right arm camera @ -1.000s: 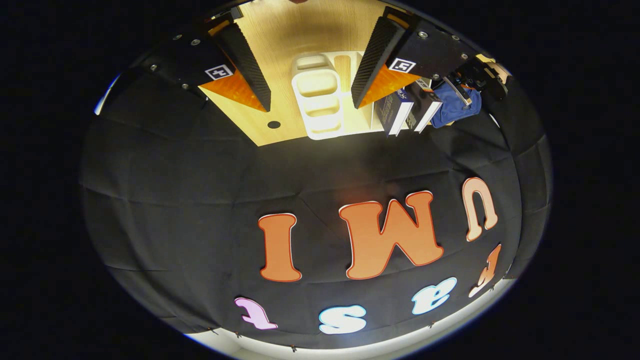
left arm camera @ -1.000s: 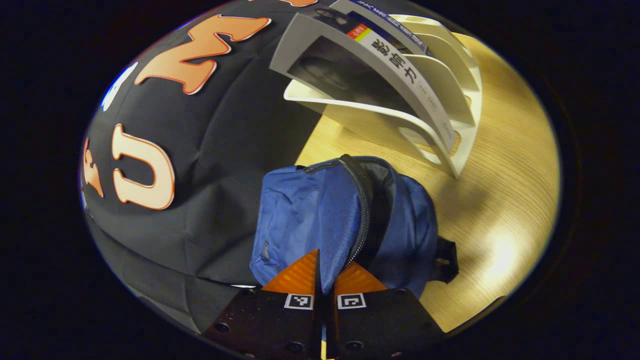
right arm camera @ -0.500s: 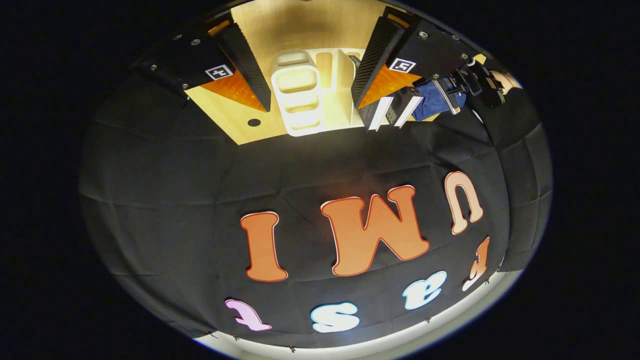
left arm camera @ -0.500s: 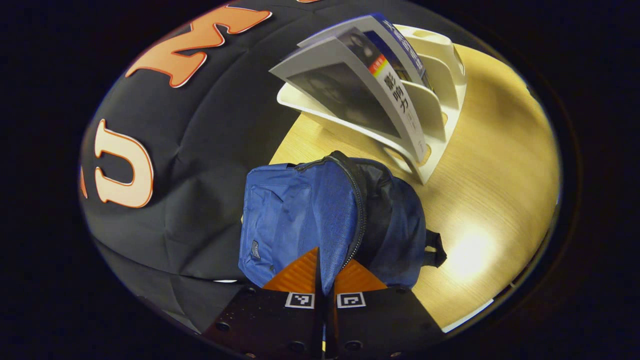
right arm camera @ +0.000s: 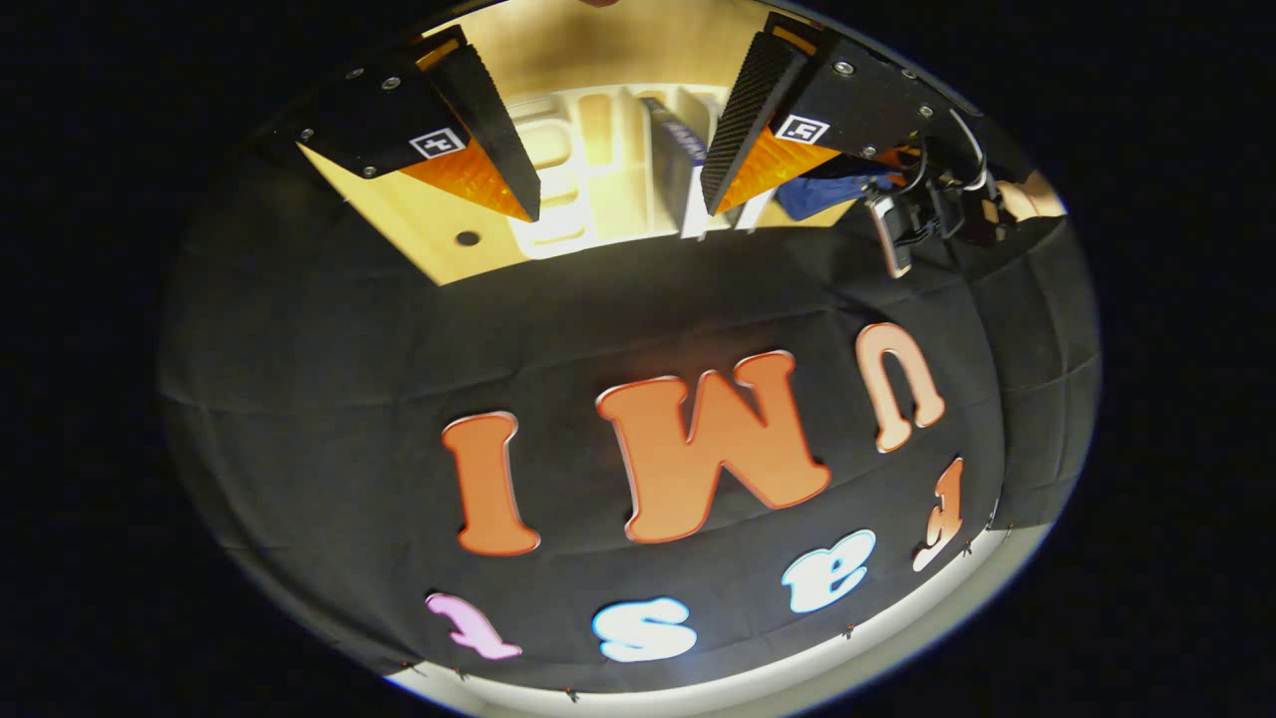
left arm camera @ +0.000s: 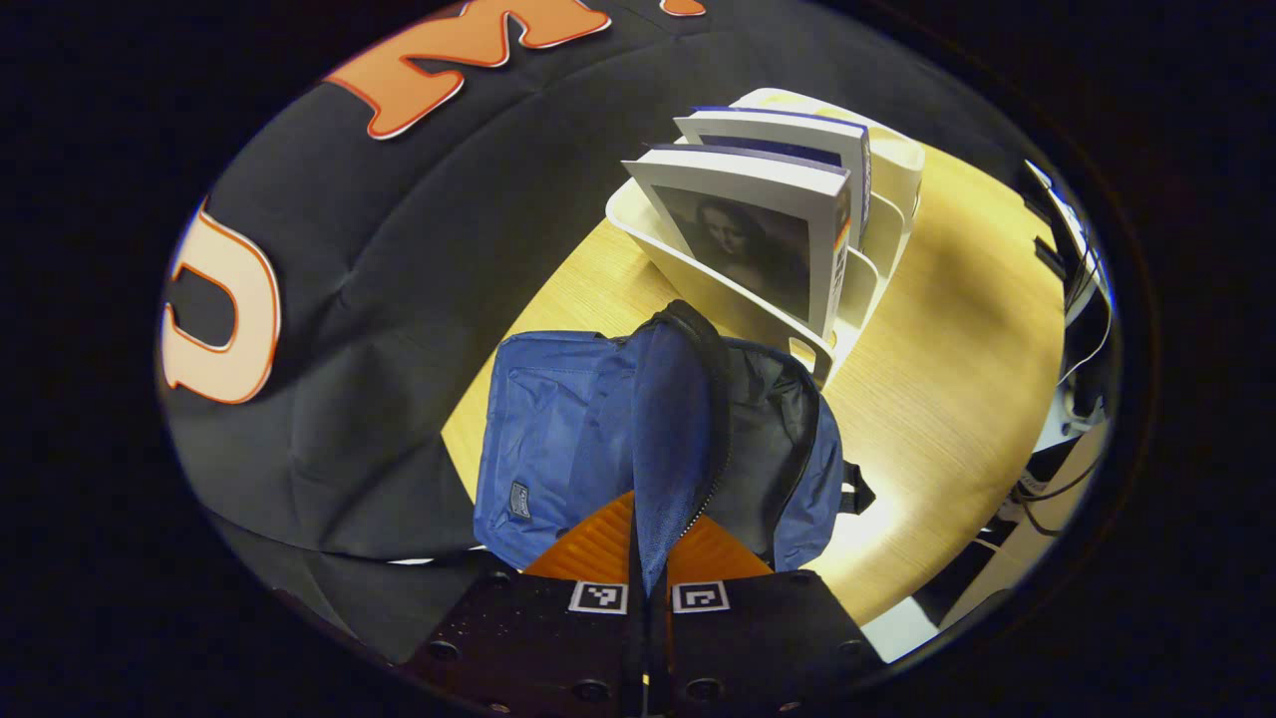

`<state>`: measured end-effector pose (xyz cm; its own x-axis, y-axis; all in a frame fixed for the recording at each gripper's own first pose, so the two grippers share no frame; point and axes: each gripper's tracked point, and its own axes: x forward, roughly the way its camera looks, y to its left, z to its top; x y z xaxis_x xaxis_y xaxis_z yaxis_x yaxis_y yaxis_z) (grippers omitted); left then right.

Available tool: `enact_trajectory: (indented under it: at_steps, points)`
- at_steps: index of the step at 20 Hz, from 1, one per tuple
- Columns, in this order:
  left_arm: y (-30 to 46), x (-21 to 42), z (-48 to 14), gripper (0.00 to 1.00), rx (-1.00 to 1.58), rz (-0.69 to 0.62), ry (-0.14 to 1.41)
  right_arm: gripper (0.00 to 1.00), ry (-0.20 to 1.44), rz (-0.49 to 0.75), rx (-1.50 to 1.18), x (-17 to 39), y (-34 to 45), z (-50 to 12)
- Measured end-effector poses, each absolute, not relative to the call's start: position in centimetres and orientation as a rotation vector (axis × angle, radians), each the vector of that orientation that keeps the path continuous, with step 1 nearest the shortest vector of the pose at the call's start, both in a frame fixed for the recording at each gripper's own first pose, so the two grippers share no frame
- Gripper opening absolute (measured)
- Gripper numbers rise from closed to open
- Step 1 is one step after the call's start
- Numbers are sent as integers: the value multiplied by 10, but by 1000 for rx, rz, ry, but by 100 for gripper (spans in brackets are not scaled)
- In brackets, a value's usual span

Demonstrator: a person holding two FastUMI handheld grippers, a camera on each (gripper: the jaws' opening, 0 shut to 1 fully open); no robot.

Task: Open the schoolbag, grab two books from the bookshelf and put them into the schoolbag.

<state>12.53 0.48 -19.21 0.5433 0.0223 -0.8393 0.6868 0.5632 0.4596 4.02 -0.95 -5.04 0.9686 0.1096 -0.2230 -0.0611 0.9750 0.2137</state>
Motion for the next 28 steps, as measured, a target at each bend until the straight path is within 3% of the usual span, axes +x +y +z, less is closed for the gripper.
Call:
enact_trajectory:
  at_steps: [3,7,14,20,28]
  points:
    - [14,133,-183,2,847,-550,967,97,289,144,216,57,28,-43]
    - [19,140,-174,2,718,-658,1028,97,491,244,196,82,93,-62]
    - [32,155,-167,2,590,-741,1064,97,826,273,145,148,169,-107]
    - [37,157,-170,2,536,-785,1066,98,1035,144,18,186,176,-163]
    - [39,162,-177,2,518,-820,1060,98,1187,111,-39,192,170,-202]
